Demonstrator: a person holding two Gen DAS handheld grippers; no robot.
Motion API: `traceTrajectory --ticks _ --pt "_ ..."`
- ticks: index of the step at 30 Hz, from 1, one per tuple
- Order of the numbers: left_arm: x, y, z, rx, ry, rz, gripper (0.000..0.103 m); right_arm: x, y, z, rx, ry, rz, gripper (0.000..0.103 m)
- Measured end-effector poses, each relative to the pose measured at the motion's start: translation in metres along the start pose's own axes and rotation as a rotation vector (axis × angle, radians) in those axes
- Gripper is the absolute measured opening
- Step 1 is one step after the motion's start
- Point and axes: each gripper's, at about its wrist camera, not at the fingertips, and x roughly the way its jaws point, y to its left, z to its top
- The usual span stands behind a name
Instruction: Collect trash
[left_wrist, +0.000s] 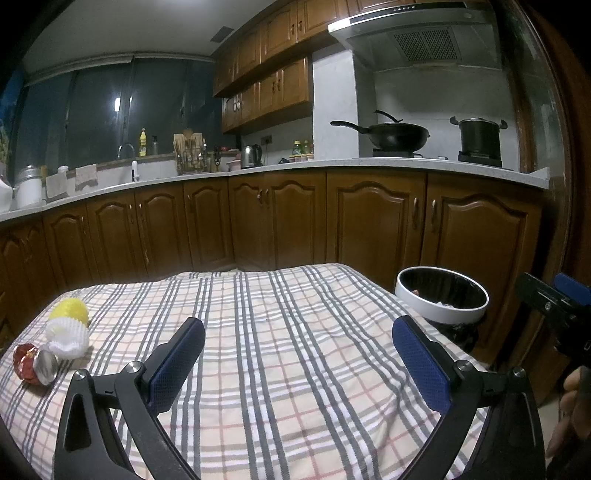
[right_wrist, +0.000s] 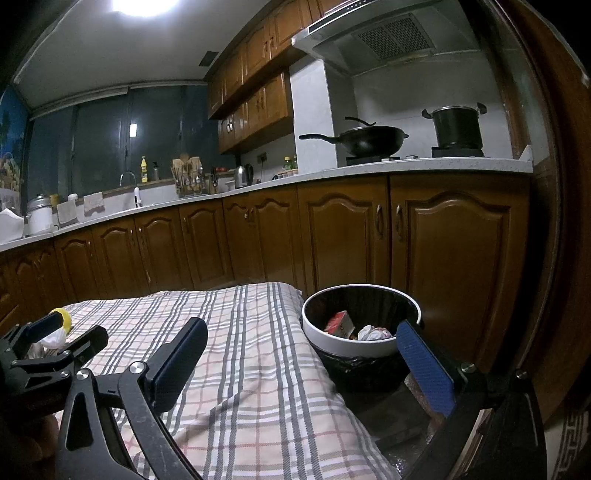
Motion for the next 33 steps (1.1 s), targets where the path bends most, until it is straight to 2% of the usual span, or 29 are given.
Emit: traceTrajectory --ticks 33 --pt "0.0069 0.0033 -0.0036 0.001 0.023 -0.010 0.102 -0.0016 0.0008 0.0033 0.007 -0.002 0.013 0.103"
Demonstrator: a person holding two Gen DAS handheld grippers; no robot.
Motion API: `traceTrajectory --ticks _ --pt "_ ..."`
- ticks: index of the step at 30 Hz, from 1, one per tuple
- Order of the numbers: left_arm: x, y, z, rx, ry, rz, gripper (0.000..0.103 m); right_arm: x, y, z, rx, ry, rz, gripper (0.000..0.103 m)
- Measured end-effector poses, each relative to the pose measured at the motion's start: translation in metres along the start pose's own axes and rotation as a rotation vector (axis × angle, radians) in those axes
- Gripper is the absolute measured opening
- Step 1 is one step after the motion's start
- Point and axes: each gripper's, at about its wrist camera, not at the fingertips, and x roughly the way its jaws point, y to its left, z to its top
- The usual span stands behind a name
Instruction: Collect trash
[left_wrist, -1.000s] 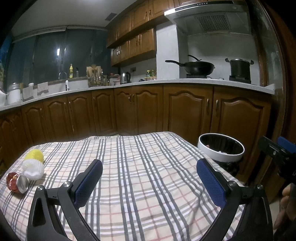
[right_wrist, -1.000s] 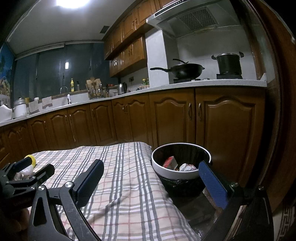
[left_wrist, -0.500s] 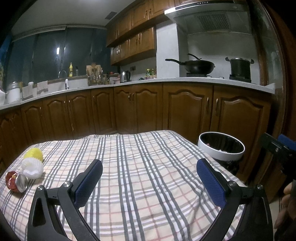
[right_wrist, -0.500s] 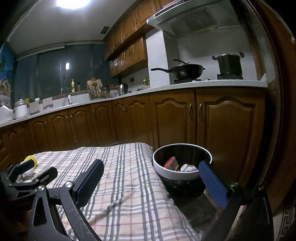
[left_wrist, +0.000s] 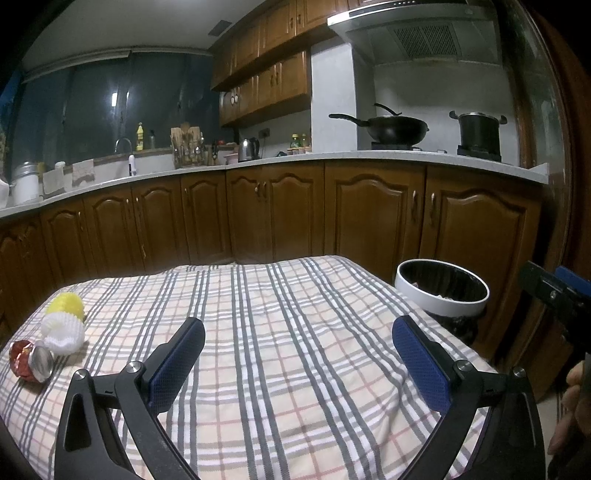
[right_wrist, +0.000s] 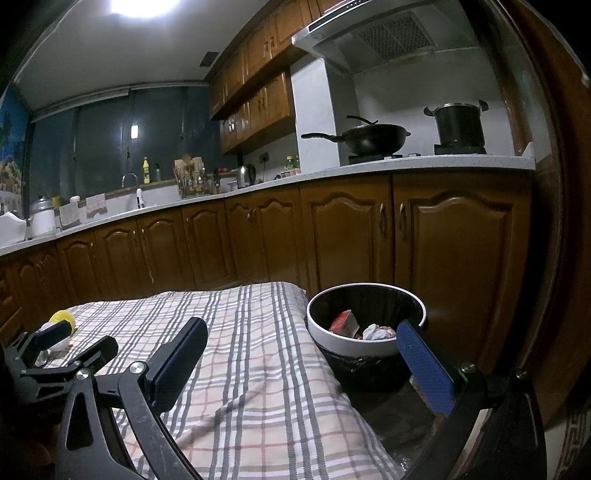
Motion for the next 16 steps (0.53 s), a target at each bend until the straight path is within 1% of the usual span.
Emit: traceTrajectory --ticks 10,16 --pt "0.0029 0.0011 0.0021 0.000 0.003 -0.003 0.102 0.0005 0.0010 -0.0004 0.004 0.002 0.006 0.103" --pt "0.0092 0.0070 0.0020 -0.021 0.026 -0.015 0.102 0.0065 0.0073 -0.0014 0.010 0.034 0.015 0.103"
